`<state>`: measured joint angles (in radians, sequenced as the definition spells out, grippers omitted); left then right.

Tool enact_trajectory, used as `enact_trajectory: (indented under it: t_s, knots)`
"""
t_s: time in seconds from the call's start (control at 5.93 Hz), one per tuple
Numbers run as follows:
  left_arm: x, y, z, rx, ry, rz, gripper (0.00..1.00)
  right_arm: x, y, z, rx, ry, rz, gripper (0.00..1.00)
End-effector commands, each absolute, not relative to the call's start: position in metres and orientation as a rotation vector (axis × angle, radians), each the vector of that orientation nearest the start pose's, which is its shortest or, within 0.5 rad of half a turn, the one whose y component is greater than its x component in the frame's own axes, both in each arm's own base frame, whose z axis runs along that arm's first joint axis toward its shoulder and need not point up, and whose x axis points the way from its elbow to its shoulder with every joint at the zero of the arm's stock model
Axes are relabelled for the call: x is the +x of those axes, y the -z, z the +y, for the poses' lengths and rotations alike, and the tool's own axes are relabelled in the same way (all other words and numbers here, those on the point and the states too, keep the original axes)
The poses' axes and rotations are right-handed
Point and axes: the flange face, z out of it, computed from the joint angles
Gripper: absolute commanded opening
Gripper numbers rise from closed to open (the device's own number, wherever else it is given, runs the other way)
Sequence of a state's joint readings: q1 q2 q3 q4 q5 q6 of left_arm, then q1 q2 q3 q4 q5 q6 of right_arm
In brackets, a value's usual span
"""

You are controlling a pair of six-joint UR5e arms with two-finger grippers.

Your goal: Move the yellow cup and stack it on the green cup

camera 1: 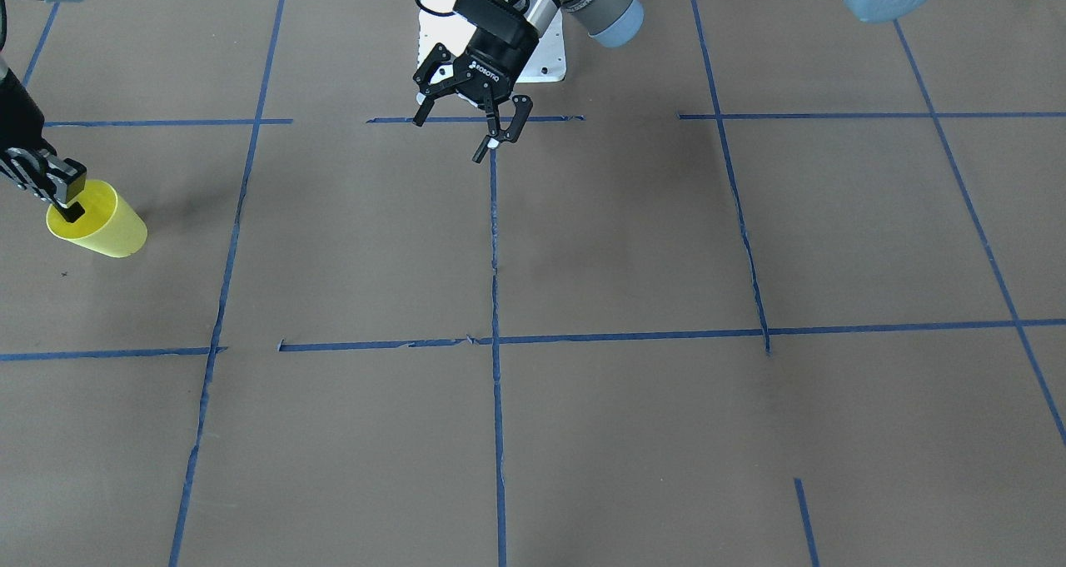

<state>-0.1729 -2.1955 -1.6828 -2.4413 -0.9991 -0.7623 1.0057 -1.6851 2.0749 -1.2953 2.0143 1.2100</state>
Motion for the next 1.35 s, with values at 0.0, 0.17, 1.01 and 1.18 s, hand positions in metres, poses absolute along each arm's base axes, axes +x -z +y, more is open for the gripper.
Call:
enact_trajectory:
  t_s: [0.0,0.17,1.01,1.18]
  knots:
    - [0.578,-0.144,-0.291,1.01,0.044,1.213,0.99,-0.138,-0.472,-0.397,0.006,-0.448,-0.842,0.0]
    - [0.578,-0.147,-0.291,1.008,0.044,1.21,0.99,-0.133,-0.49,-0.388,-0.019,-0.453,-0.815,0.0]
    - [0.579,-0.159,-0.289,1.0,0.035,1.198,1.0,-0.13,-0.517,-0.386,-0.022,-0.474,-0.75,0.0]
    - [0.579,-0.159,-0.29,1.001,0.036,1.197,1.0,-0.13,-0.519,-0.386,-0.024,-0.475,-0.748,0.0]
